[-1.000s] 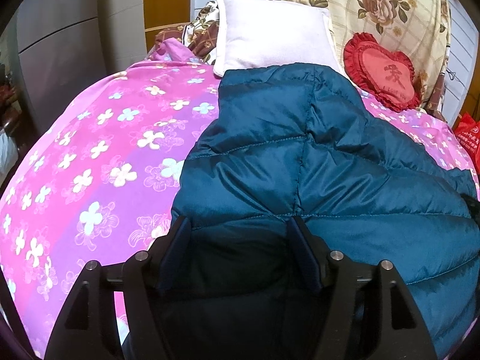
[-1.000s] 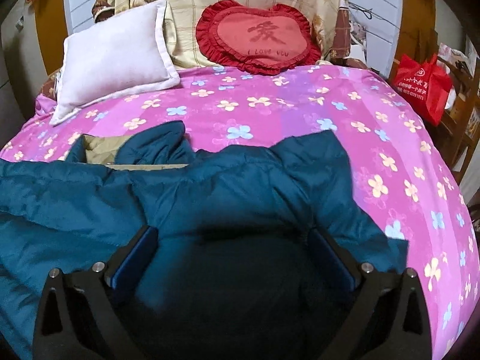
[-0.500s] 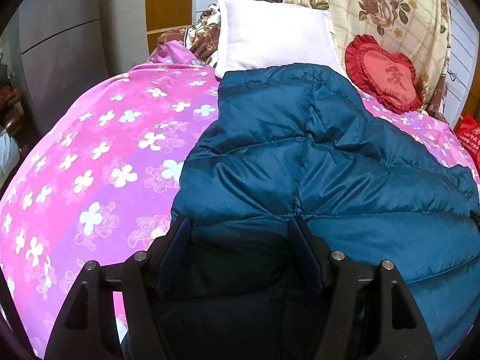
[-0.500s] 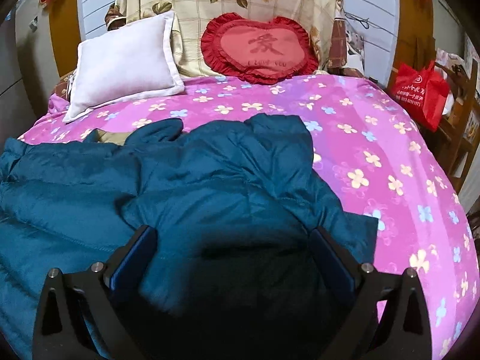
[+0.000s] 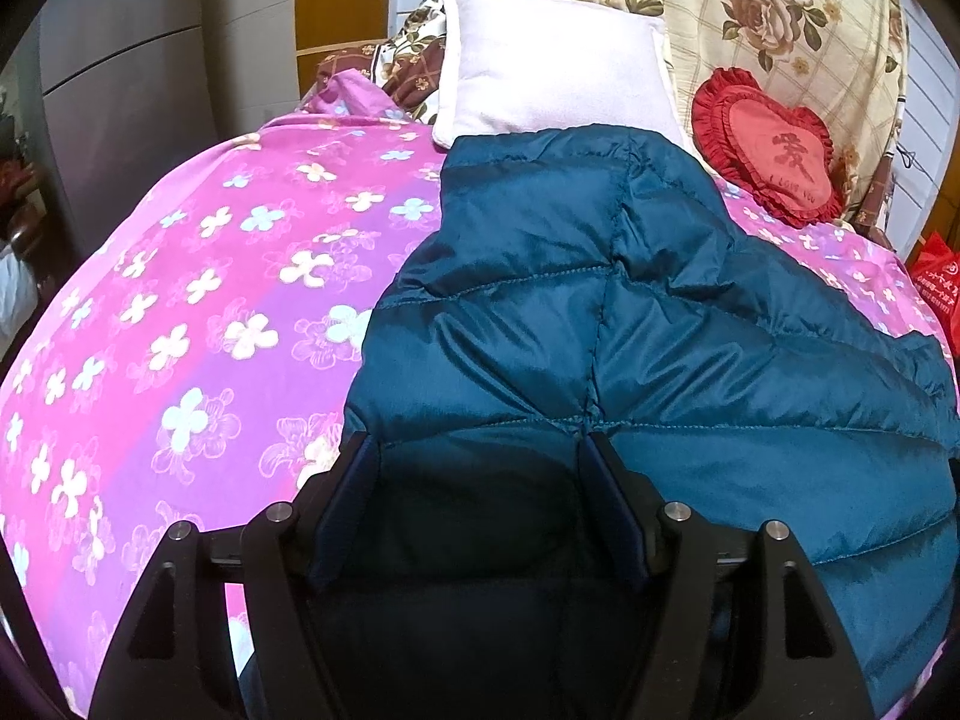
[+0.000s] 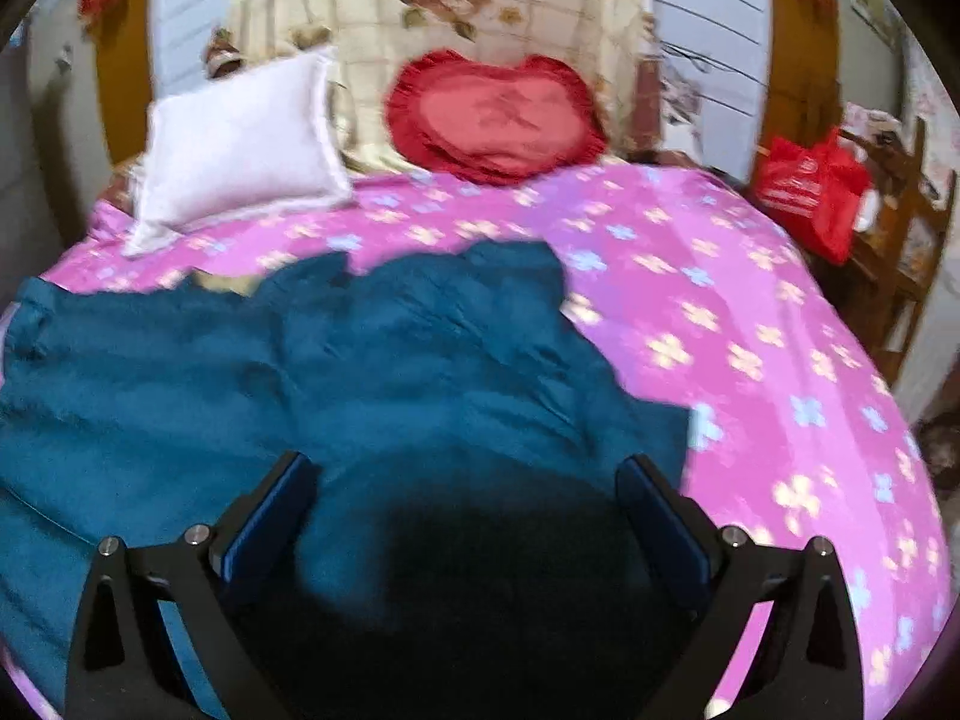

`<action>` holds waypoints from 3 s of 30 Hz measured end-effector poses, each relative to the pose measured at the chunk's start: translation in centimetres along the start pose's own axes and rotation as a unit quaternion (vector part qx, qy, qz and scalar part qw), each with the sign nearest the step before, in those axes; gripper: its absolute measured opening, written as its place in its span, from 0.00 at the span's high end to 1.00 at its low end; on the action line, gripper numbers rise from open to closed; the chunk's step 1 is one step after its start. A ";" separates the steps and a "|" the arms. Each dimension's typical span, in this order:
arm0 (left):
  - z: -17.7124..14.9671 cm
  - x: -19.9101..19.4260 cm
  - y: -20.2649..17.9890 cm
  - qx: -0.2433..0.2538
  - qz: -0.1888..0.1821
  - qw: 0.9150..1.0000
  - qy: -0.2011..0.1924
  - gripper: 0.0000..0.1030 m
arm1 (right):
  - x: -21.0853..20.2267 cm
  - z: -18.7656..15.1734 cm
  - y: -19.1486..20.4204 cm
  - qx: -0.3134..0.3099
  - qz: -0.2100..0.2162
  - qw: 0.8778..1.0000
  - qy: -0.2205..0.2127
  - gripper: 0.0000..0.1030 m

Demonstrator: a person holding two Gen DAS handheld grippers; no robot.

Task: Fold large clothes

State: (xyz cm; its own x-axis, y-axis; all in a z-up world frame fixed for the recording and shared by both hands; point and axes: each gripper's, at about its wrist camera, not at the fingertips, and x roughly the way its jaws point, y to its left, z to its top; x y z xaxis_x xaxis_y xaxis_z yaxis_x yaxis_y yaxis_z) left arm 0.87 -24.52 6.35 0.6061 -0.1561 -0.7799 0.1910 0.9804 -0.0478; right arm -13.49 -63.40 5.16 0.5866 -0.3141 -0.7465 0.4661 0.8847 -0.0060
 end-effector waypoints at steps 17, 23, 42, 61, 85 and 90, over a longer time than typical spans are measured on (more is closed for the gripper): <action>-2.4 -5.3 2.3 -0.004 0.000 1.000 0.013 0.50 | -2.7 -2.0 -2.3 0.021 0.034 0.999 0.022 0.00; -3.1 -6.1 3.1 -0.009 0.001 1.000 0.014 0.50 | -3.7 -2.2 -1.8 0.015 0.032 0.999 0.022 0.00; -1.5 -0.6 6.6 -0.097 -0.127 0.985 0.066 0.39 | -1.1 -1.9 -4.8 0.038 0.023 0.998 0.046 0.00; -1.6 2.4 4.6 -0.088 -0.188 0.973 0.096 0.17 | 6.2 -1.7 -8.5 0.099 0.197 0.964 0.146 0.00; -1.3 -1.4 1.7 -0.029 -0.177 0.983 0.048 0.91 | 1.6 -1.9 -4.2 0.043 0.193 0.977 0.081 0.54; -1.8 -2.9 2.6 -0.038 -0.187 0.980 0.054 0.94 | -1.3 -1.9 -4.6 0.066 0.201 0.975 0.065 0.60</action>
State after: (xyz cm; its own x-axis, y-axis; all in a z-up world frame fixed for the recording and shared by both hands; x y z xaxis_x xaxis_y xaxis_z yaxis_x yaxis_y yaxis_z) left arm -1.76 -21.26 7.38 0.4183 -0.4965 -0.7606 0.3233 0.8639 -0.3862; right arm -17.63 -66.40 4.88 0.6546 0.1024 -0.7490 0.3024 0.8726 0.3836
